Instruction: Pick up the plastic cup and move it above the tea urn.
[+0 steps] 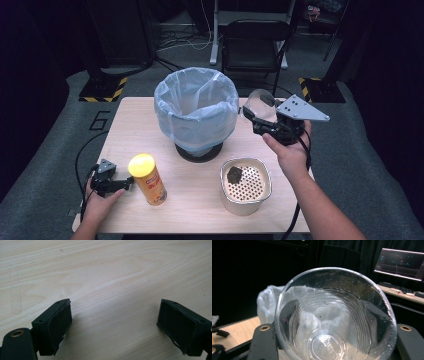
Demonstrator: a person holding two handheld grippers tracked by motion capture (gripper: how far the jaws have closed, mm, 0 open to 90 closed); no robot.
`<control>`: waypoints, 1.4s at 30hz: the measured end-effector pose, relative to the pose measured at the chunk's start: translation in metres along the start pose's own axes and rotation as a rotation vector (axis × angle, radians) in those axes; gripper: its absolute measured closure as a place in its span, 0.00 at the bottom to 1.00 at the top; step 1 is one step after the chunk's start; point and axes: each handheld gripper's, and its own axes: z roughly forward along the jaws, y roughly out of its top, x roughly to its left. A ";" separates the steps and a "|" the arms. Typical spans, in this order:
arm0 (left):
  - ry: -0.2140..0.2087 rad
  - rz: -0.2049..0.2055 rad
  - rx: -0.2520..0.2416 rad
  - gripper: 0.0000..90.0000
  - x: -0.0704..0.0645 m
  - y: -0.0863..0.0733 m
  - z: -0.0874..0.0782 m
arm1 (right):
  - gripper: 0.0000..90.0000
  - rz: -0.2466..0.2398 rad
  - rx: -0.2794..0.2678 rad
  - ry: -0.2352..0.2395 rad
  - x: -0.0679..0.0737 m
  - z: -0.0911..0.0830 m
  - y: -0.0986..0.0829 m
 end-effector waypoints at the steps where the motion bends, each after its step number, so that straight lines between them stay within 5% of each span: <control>1: 0.000 0.001 0.001 0.13 0.000 0.000 0.000 | 0.40 -0.002 -0.005 0.000 0.000 0.000 0.003; 20: 0.003 0.000 0.004 0.13 -0.001 0.000 -0.001 | 0.40 0.009 -0.015 0.025 0.011 0.026 0.033; 26: 0.009 -0.004 -0.013 0.13 -0.001 -0.001 0.001 | 0.40 0.053 -0.028 0.078 0.015 0.056 0.051; 32: 0.007 -0.005 -0.013 0.13 -0.001 -0.001 0.000 | 0.39 0.069 -0.023 0.083 0.020 0.095 0.060; 42: 0.000 -0.002 0.006 0.13 0.000 0.000 -0.001 | 0.39 0.055 0.112 0.084 0.033 0.160 0.058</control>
